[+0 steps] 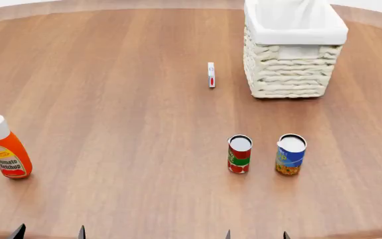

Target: Pick up the cream cheese box, and put it in the basket.

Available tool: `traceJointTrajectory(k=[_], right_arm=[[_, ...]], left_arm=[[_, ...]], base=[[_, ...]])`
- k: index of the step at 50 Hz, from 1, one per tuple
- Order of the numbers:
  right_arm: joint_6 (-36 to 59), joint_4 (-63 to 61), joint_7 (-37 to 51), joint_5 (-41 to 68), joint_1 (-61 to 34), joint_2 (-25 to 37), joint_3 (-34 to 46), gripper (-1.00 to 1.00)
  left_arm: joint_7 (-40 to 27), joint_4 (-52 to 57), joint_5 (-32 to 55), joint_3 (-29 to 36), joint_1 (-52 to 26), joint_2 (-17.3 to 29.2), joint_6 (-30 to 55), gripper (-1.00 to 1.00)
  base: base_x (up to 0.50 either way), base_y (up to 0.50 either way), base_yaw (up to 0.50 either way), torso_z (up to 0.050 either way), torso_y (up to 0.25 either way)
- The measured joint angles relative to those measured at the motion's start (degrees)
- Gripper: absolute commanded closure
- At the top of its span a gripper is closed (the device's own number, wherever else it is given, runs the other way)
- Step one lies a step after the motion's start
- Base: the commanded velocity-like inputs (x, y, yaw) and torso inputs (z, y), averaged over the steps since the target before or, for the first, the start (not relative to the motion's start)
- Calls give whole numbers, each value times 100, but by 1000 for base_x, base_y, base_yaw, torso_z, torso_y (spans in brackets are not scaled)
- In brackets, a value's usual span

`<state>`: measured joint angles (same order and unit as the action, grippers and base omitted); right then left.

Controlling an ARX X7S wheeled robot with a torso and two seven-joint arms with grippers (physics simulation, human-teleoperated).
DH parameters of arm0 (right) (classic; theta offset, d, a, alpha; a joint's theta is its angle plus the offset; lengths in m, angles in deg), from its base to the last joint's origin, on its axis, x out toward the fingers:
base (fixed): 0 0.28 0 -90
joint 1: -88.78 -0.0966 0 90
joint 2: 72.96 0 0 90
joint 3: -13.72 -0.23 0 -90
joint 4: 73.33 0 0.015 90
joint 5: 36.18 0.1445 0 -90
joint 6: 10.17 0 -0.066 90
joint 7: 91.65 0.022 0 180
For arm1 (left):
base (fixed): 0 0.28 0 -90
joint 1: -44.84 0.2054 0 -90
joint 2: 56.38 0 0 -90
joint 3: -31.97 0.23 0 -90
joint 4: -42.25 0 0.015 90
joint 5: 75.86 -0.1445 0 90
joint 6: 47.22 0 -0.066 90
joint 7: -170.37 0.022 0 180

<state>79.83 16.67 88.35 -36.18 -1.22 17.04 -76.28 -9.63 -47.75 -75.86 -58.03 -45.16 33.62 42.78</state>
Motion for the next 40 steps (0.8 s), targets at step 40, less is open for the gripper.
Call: traceJointTrajectory(k=[40], right_arm=[[629,-1921,610,199,299,493,558,-100]], left_arm=[[-478,1513,476,492,314,471,528,-100]], base=[[0,0,0,0,0]])
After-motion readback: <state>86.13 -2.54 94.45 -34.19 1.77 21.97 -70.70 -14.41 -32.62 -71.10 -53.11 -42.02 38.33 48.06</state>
